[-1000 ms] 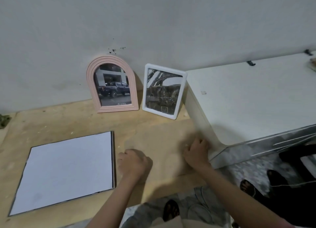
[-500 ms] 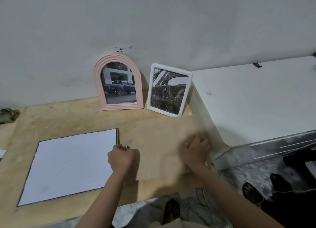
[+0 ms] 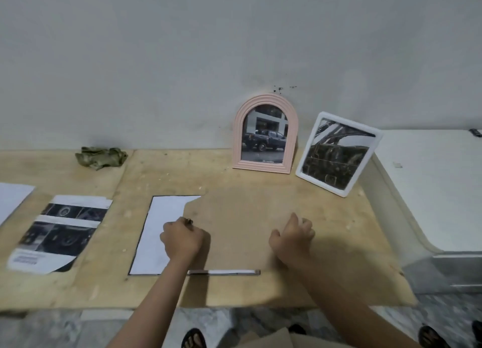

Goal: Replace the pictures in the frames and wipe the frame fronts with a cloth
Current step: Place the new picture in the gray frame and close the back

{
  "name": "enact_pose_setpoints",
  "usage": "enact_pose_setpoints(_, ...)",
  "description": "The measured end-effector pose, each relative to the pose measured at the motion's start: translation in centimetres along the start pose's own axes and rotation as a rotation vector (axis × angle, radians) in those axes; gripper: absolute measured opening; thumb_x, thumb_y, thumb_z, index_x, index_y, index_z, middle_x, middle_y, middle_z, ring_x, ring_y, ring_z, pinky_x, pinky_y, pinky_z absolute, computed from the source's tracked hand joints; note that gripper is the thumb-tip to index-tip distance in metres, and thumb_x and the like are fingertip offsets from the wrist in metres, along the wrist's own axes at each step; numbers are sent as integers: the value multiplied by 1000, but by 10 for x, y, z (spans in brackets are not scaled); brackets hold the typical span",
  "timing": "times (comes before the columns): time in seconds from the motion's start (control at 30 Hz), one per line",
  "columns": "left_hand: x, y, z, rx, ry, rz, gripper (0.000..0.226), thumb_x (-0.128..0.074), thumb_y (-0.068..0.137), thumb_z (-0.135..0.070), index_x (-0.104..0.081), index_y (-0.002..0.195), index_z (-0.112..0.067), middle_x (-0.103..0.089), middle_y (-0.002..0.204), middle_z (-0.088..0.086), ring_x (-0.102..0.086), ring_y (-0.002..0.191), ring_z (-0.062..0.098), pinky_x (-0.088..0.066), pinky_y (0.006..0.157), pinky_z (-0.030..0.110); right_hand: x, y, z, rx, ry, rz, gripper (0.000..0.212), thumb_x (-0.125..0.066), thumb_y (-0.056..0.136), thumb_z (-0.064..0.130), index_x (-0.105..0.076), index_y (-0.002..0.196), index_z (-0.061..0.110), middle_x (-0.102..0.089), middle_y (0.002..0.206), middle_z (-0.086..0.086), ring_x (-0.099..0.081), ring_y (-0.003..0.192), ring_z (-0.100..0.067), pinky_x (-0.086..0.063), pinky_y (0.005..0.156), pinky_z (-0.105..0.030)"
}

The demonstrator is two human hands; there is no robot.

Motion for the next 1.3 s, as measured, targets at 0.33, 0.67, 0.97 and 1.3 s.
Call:
enact_pose_setpoints(0.33, 51, 56, 79, -37, 49, 40, 32, -62, 82, -20, -63, 112, -10, -48, 120, 18, -44, 112, 39, -39, 86, 36, -79, -43, 72, -32, -69, 81, 52, -54, 79, 32, -40, 125, 13, -33, 130, -18, -33, 117, -38, -35, 96, -42)
enact_pose_setpoints(0.67, 55, 66, 98, -121, -53, 49, 38, -64, 83, -15, -62, 117, 0, -52, 118, 21, -46, 110, 40, -35, 92, 36, -98, -44, 79, -16, -93, 74, 60, -54, 86, 32, -34, 138, 8, -22, 145, -23, -24, 129, -41, -22, 109, -43)
enact_pose_setpoints(0.97, 47, 53, 100, -249, 150, 144, 62, -61, 84, -28, -42, 137, -1, -33, 145, 18, -28, 129, 39, -40, 95, 45, -91, -43, 55, 80, -52, 102, 67, -55, 89, 30, -29, 146, 7, -21, 155, -15, -24, 140, -31, -23, 112, -38)
enact_pose_setpoints(1.3, 67, 45, 114, -229, 108, 174, 49, -67, 82, -27, -54, 123, -4, -45, 129, 16, -38, 121, 35, -42, 89, 39, -58, -36, 12, 40, 240, 117, 33, -74, 77, 11, -63, 107, 3, -66, 97, -9, -62, 88, -25, -49, 78, -36)
Point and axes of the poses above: each hand's wrist, its own y-axis towards the middle knuckle, its own x-axis out of the back of the hand, z = x × y, the point moved 1 cm from there along y, towards the middle knuckle
